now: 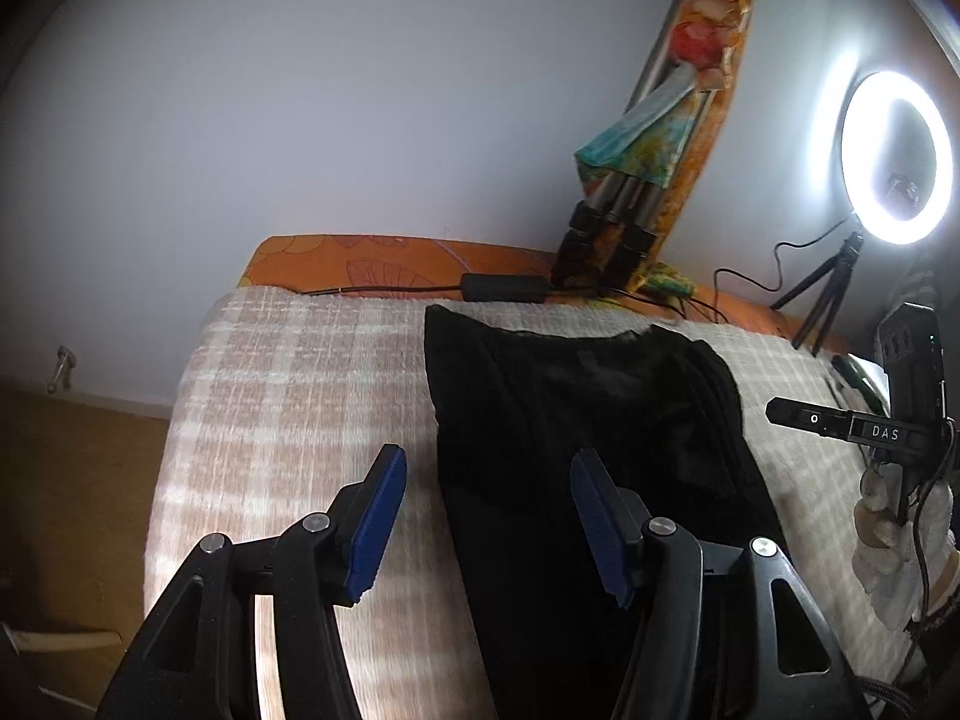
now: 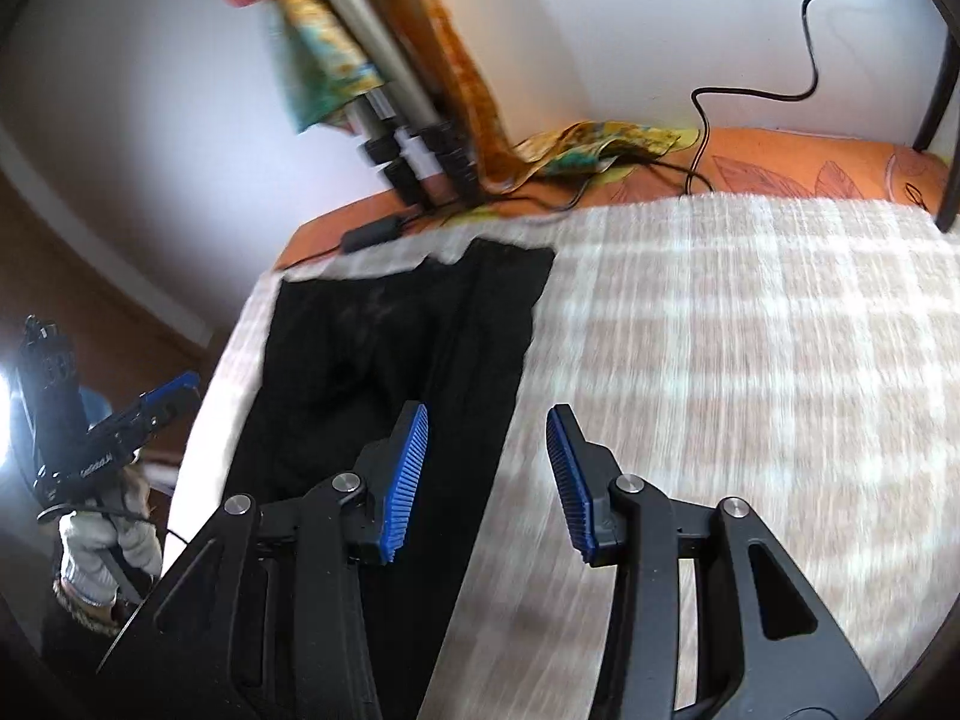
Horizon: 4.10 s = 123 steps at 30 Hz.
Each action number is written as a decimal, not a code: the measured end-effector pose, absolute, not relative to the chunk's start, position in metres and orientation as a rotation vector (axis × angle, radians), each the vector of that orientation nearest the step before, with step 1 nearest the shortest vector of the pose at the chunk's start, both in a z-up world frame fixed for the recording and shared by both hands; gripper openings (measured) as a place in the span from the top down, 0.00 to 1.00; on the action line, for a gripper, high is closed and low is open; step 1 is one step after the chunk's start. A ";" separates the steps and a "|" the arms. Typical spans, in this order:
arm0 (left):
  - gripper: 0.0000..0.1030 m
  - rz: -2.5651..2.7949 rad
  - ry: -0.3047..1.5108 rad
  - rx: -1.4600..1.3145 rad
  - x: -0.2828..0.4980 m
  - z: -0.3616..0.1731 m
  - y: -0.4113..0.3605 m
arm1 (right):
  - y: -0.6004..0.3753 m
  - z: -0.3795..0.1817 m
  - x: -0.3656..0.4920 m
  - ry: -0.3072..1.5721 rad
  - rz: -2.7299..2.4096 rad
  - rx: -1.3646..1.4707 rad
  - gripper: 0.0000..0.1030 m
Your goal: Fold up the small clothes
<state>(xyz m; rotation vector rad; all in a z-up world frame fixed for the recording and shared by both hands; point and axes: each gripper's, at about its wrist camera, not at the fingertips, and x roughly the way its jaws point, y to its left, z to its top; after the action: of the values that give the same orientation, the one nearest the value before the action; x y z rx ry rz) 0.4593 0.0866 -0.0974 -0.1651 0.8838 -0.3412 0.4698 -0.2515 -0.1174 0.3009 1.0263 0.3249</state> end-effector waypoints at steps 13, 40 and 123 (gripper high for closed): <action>0.49 -0.318 0.933 -0.215 0.532 -0.132 0.073 | -0.242 -0.145 0.523 1.011 0.312 0.323 0.57; 1.00 -0.422 0.702 -0.148 0.417 -0.056 0.066 | -0.212 -0.058 0.417 0.858 0.466 0.212 0.95; 0.68 -0.447 0.841 0.290 0.119 -0.137 0.078 | -0.147 -0.115 0.125 0.989 0.689 -0.352 0.90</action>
<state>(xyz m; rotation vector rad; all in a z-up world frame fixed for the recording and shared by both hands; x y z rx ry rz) 0.1191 0.0777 -0.1374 0.2898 0.8412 -0.4472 0.1250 -0.1467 -0.1145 -0.3519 0.9891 0.6888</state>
